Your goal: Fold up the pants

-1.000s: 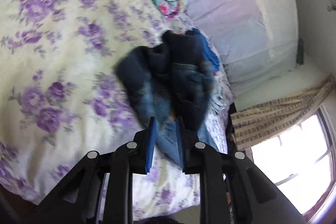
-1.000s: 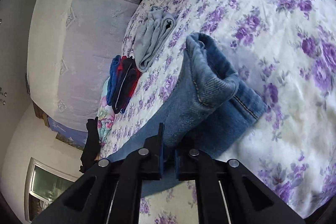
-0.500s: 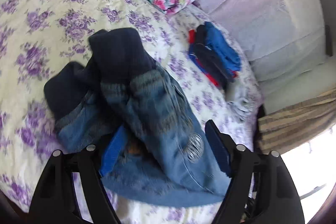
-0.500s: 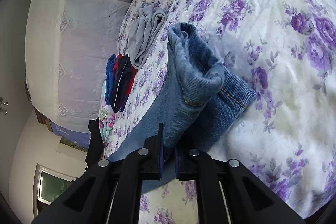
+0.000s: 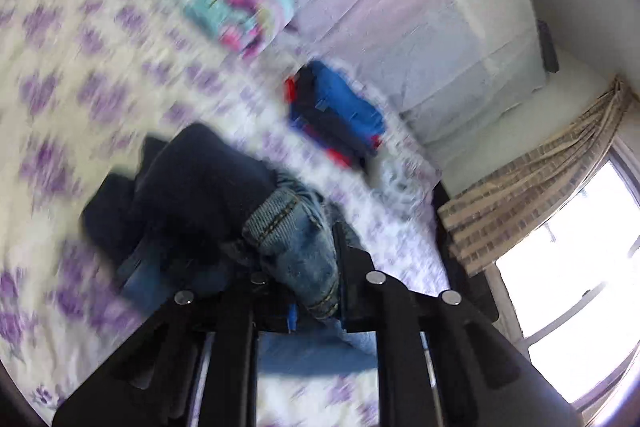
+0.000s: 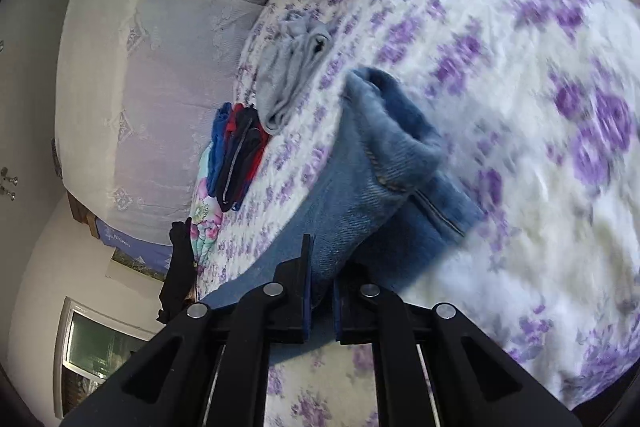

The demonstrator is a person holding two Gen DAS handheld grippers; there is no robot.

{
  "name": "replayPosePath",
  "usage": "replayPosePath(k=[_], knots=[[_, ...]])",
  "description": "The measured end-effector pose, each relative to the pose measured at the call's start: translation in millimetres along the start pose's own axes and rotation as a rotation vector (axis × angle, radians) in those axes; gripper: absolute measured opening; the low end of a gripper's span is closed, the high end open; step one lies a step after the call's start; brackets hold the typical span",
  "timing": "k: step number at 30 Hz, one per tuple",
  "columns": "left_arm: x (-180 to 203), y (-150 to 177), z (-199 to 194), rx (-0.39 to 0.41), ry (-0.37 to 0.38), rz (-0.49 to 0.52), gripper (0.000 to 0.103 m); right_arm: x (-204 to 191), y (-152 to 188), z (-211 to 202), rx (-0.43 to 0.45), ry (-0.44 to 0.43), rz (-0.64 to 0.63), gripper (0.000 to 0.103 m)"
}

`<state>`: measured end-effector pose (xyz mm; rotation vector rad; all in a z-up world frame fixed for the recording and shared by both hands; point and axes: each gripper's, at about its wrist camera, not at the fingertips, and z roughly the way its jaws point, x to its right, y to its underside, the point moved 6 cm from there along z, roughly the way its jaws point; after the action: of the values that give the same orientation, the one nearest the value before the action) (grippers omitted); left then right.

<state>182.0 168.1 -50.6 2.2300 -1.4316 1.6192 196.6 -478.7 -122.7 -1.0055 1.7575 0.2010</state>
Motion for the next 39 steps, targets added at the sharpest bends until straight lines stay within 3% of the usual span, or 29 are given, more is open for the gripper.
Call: replayPosePath(k=[2,3,4,7,11,13,15,18,20,21,22,25,30,31,32,34,37,39], knots=[[-46,28,11,-0.059,-0.034,-0.103,0.013,21,10,6,-0.017,0.004,0.05,0.008],[-62,37,12,-0.063,-0.011,-0.151,0.013,24,12,6,-0.015,-0.004,0.056,0.007],[-70,38,11,-0.046,0.059,-0.177,0.013,23,12,6,-0.01,-0.011,0.054,0.007],[-66,30,11,-0.049,0.036,-0.194,0.013,17,12,4,-0.001,0.013,0.031,0.008],[-46,16,5,-0.035,0.002,-0.096,0.013,-8,11,-6,0.039,0.017,-0.064,0.008],[-41,14,-2,-0.03,-0.035,-0.065,0.021,-6,10,-6,0.031,0.039,-0.082,0.008],[-54,18,-6,-0.058,-0.054,-0.102,0.026,12,10,4,-0.013,0.075,-0.056,0.008],[-68,25,-21,-0.064,-0.009,-0.175,0.029,21,13,5,-0.023,0.037,-0.035,0.007],[-65,26,-39,-0.03,-0.012,-0.161,0.04,19,12,-1,-0.017,0.044,-0.039,0.012],[-66,23,-51,0.0,-0.054,-0.149,0.057,19,11,-2,-0.021,0.045,-0.04,0.012],[-67,20,-59,0.032,-0.088,-0.142,0.064,20,10,-3,-0.03,0.047,-0.037,0.013],[-64,6,-85,0.108,-0.194,-0.086,0.06,19,7,-18,0.004,0.06,-0.022,0.018],[6,-5,-74,0.093,-0.076,0.096,0.059,-8,-2,-62,0.181,0.084,-0.082,0.019],[24,-6,-63,0.078,-0.068,0.144,0.059,-20,-3,-62,0.19,0.078,-0.111,0.024],[37,-8,-47,0.063,-0.059,0.176,0.059,-34,-3,-59,0.189,0.064,-0.144,0.041],[52,-9,-24,0.037,-0.054,0.222,0.06,-55,-2,-48,0.184,0.037,-0.191,0.058],[38,-21,10,0.036,-0.143,0.251,0.06,-77,-4,-29,0.18,0.029,-0.263,0.058],[13,-23,27,0.02,-0.187,0.216,0.057,-78,-7,-13,0.151,0.015,-0.283,0.06]])
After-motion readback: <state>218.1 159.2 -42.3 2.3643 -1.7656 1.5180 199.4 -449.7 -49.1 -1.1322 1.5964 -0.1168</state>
